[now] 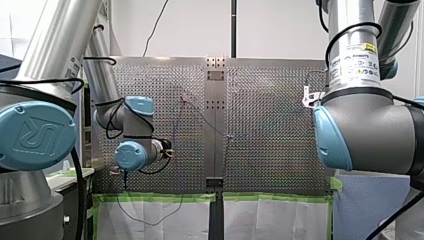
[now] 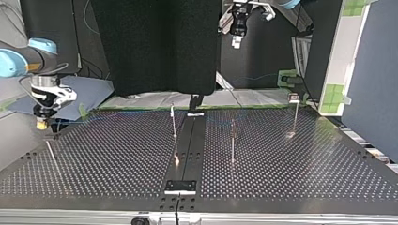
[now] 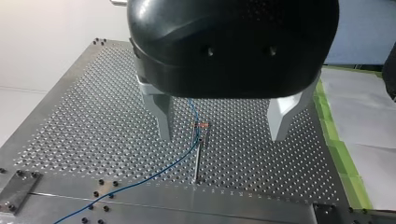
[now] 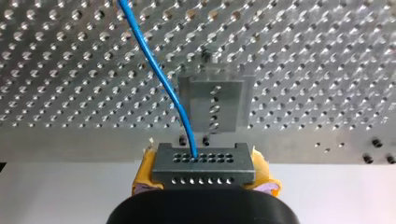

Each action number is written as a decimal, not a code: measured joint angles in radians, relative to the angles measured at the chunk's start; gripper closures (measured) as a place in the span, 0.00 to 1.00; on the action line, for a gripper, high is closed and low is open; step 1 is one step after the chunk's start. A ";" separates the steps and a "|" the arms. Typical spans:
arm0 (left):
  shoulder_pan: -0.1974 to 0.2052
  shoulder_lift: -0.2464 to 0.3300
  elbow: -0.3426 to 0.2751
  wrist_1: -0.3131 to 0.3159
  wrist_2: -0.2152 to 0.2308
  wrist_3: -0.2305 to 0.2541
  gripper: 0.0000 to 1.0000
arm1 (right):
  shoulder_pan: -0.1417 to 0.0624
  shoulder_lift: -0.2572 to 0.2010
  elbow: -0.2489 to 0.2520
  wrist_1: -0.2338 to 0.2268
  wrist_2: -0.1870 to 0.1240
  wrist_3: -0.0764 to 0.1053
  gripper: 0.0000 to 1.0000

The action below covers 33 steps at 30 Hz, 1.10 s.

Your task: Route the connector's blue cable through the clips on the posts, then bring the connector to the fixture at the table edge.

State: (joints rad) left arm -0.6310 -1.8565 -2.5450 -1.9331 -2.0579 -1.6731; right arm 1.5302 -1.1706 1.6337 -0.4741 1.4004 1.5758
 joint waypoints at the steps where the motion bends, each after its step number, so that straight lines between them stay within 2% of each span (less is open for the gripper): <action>1: 0.000 0.000 0.001 -0.003 0.000 0.000 0.00 | -0.001 0.000 -0.005 0.001 -0.010 -0.001 1.00; 7: 0.001 0.000 0.014 -0.029 -0.006 0.000 0.00 | -0.001 0.002 -0.028 0.011 -0.058 -0.011 1.00; 13: 0.002 0.000 0.024 -0.051 -0.013 0.002 0.00 | -0.004 0.007 -0.049 0.026 -0.109 -0.012 1.00; 16: 0.002 0.000 0.027 -0.059 -0.014 0.002 0.00 | -0.005 0.022 -0.067 0.043 -0.135 -0.016 1.00; 18: 0.002 0.000 0.028 -0.062 -0.015 0.003 0.00 | -0.006 0.037 -0.078 0.059 -0.151 -0.025 1.00; 21: 0.004 0.000 0.028 -0.064 -0.015 0.003 0.00 | -0.008 0.058 -0.086 0.068 -0.163 -0.040 1.00; 23: 0.005 0.000 0.028 -0.064 -0.016 0.003 0.00 | -0.008 0.064 -0.089 0.068 -0.169 -0.043 1.00; 33: 0.008 0.000 0.028 -0.065 -0.030 0.003 0.00 | -0.014 0.070 -0.098 0.056 -0.201 -0.039 1.00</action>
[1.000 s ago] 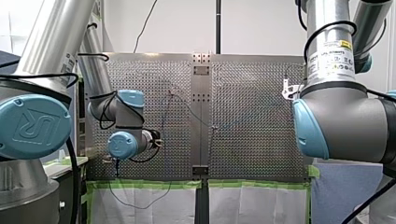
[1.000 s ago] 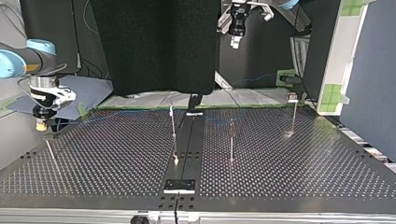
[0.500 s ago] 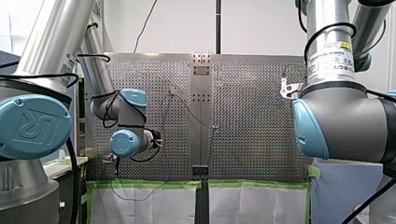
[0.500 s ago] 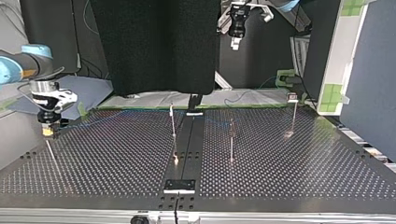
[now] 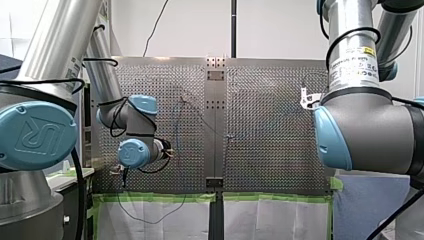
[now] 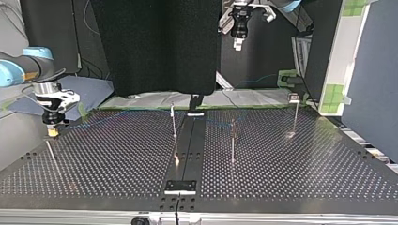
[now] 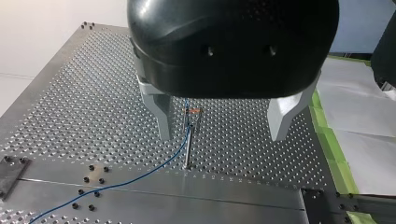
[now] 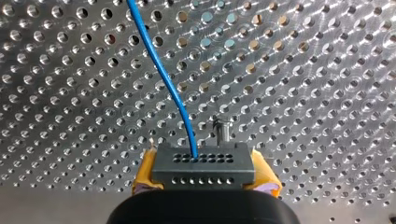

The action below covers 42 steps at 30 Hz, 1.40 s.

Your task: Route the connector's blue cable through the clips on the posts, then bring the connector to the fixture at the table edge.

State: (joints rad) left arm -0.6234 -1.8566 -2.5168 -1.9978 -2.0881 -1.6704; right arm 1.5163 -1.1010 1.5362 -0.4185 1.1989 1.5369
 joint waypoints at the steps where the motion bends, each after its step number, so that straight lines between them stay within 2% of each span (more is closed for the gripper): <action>1: 0.000 0.000 0.000 0.000 0.000 0.000 0.00 | -0.001 0.000 0.000 -0.001 -0.002 0.000 1.00; 12: 0.000 0.000 0.000 -0.003 -0.001 0.000 0.00 | -0.018 -0.002 -0.003 -0.007 -0.011 0.008 1.00; 22: 0.000 0.000 0.000 -0.004 0.000 0.000 0.00 | -0.025 -0.002 -0.003 -0.028 -0.070 0.035 1.00; 42: 0.003 0.000 0.002 -0.010 0.000 0.000 0.00 | -0.035 0.001 -0.014 -0.036 -0.097 0.042 1.00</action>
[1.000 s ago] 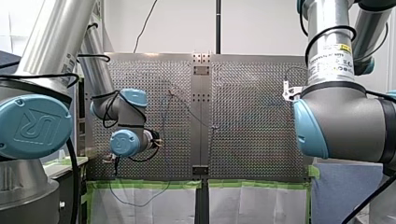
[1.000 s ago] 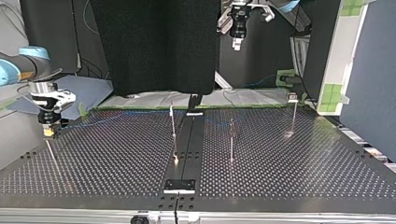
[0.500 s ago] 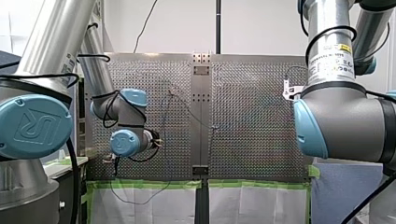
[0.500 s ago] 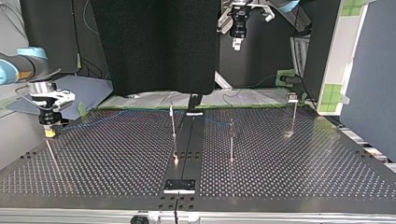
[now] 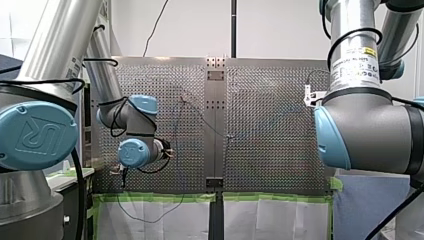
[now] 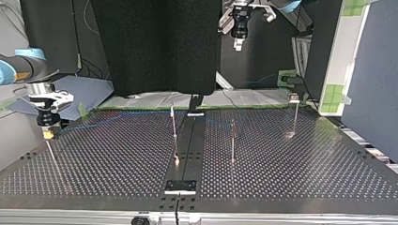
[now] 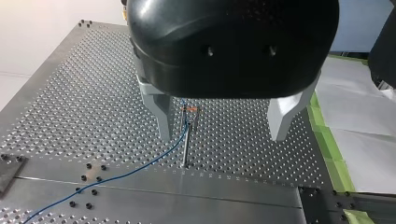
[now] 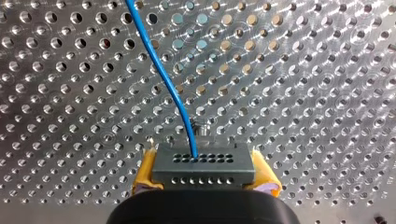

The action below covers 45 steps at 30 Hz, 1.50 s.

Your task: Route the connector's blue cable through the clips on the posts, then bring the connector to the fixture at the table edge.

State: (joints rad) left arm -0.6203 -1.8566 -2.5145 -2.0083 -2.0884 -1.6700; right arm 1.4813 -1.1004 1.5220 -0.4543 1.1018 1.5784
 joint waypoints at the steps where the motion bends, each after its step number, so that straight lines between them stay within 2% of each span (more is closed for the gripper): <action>1: 0.000 0.000 0.000 0.000 0.000 0.000 0.00 | 0.000 0.000 0.000 -0.001 -0.001 0.000 1.00; 20: 0.000 0.000 0.001 -0.005 0.000 0.000 0.00 | -0.002 0.008 0.001 -0.012 -0.007 -0.004 1.00; 45: 0.000 0.000 0.002 -0.009 0.000 0.001 0.00 | -0.002 0.020 0.000 -0.038 -0.023 0.003 1.00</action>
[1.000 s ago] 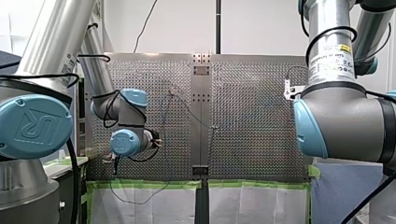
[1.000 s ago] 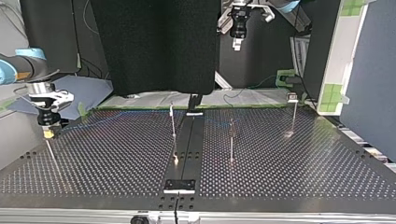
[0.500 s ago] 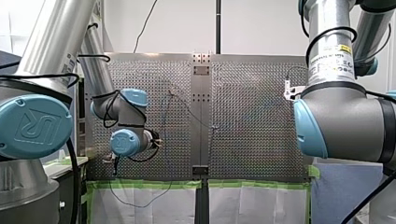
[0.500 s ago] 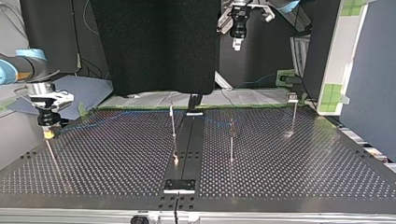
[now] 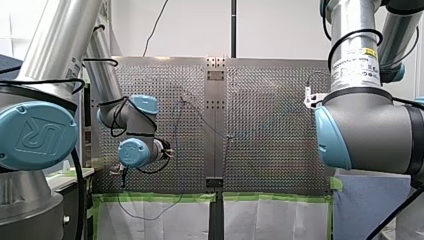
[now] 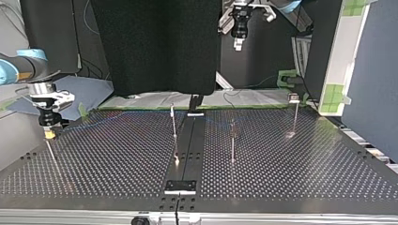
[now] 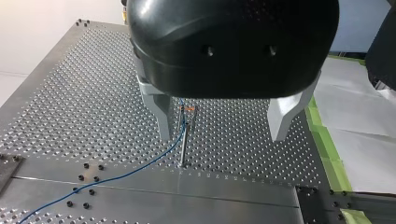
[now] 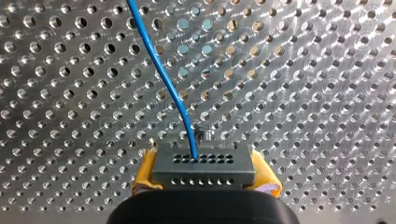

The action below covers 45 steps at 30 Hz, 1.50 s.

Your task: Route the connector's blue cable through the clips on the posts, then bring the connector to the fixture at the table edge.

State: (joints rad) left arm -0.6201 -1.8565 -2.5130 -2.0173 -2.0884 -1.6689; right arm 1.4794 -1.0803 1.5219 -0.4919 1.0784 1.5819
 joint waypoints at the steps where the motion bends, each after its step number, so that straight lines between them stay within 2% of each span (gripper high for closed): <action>1: 0.000 0.000 0.000 0.000 0.000 0.000 0.00 | 0.000 0.000 0.000 -0.001 -0.001 0.000 1.00; 10: 0.002 0.000 0.002 -0.002 0.000 0.000 0.00 | 0.000 0.000 -0.006 -0.006 -0.009 0.003 1.00; 24: 0.005 0.000 0.005 -0.005 0.003 0.000 0.00 | 0.001 0.001 -0.008 -0.011 -0.005 0.003 1.00; 25: 0.005 0.000 0.005 -0.005 0.003 0.000 0.00 | 0.001 0.001 -0.008 -0.012 -0.005 0.003 0.96; 28: 0.005 0.000 0.007 -0.007 0.003 0.000 0.00 | 0.000 0.001 -0.008 -0.014 -0.004 0.001 0.96; 29: 0.005 0.000 0.007 -0.007 0.003 0.000 0.00 | 0.000 0.001 -0.009 -0.014 -0.003 0.001 0.88; 30: 0.005 0.000 0.008 -0.007 0.003 0.000 0.00 | 0.000 0.001 -0.009 -0.014 -0.003 0.000 0.88; 31: 0.005 0.000 0.008 -0.007 0.003 0.000 0.00 | 0.000 0.001 -0.008 -0.014 -0.003 0.000 0.29; 32: 0.005 0.000 0.008 -0.008 0.003 0.000 0.00 | 0.000 0.001 -0.008 -0.014 -0.002 0.001 0.18; 33: 0.005 0.000 0.008 -0.008 0.003 0.000 0.00 | 0.001 0.001 -0.008 -0.014 0.000 0.001 0.18; 35: 0.005 0.000 0.008 -0.009 0.003 0.001 0.00 | 0.002 0.000 -0.009 -0.017 0.005 0.002 0.10; 45: 0.005 0.000 0.008 -0.010 0.003 0.001 0.00 | 0.005 0.001 -0.008 -0.018 0.009 0.003 0.01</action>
State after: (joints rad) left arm -0.6155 -1.8566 -2.5046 -2.0275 -2.0857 -1.6680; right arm 1.4841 -1.0797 1.5135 -0.5102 1.0874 1.5844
